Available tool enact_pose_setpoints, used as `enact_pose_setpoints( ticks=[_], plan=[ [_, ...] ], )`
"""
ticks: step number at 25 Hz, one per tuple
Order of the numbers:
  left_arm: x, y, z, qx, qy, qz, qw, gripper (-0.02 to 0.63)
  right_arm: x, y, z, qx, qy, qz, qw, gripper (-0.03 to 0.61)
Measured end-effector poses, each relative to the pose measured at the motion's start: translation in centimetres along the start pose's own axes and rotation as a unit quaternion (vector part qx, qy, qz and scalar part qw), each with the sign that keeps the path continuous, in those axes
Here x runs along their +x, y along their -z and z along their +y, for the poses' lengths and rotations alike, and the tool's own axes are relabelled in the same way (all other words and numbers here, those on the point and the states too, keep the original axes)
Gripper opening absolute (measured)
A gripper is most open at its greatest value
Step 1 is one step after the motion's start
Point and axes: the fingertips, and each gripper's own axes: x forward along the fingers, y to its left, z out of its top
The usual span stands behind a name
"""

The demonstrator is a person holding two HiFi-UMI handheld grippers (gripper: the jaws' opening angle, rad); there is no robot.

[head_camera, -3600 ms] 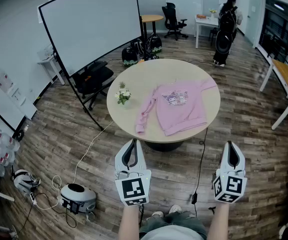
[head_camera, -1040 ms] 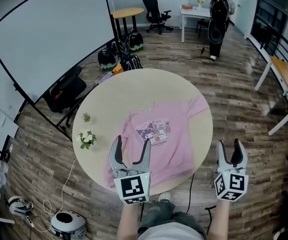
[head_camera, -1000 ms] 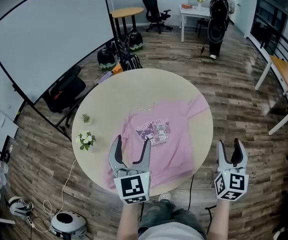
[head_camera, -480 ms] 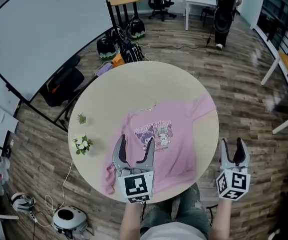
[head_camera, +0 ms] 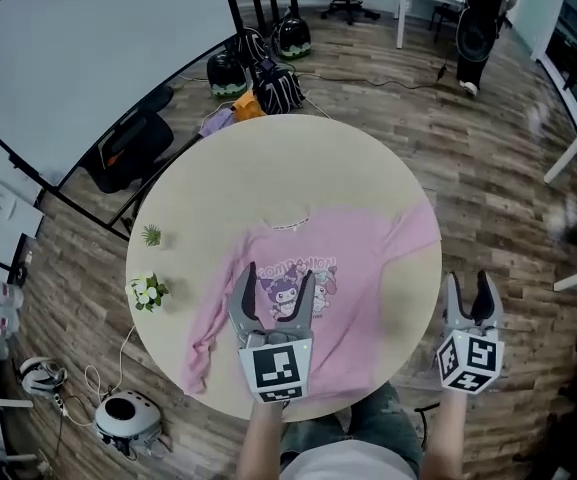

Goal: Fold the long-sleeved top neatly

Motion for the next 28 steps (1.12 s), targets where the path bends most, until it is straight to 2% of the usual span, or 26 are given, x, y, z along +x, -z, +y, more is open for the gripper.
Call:
enact_pose_setpoints(
  ticks=[10, 23, 28],
  plan=[
    [7.2, 2.3, -3.1, -0.007, -0.039, 0.057, 0.9976, 0.350, 10.3, 1.8, -3.5, -0.026, -0.049, 0.047, 0.997, 0.252],
    [13.1, 6.9, -5.0, -0.007, -0.056, 0.123, 0.9908, 0.350, 19.1, 8.9, -4.7, -0.020, -0.092, 0.131, 0.987, 0.247],
    [14.3, 8.8, -5.4, -0.008, -0.058, 0.149, 0.9871, 0.350, 21.3, 10.9, -5.1, -0.024, -0.096, 0.153, 0.983, 0.235]
  ],
)
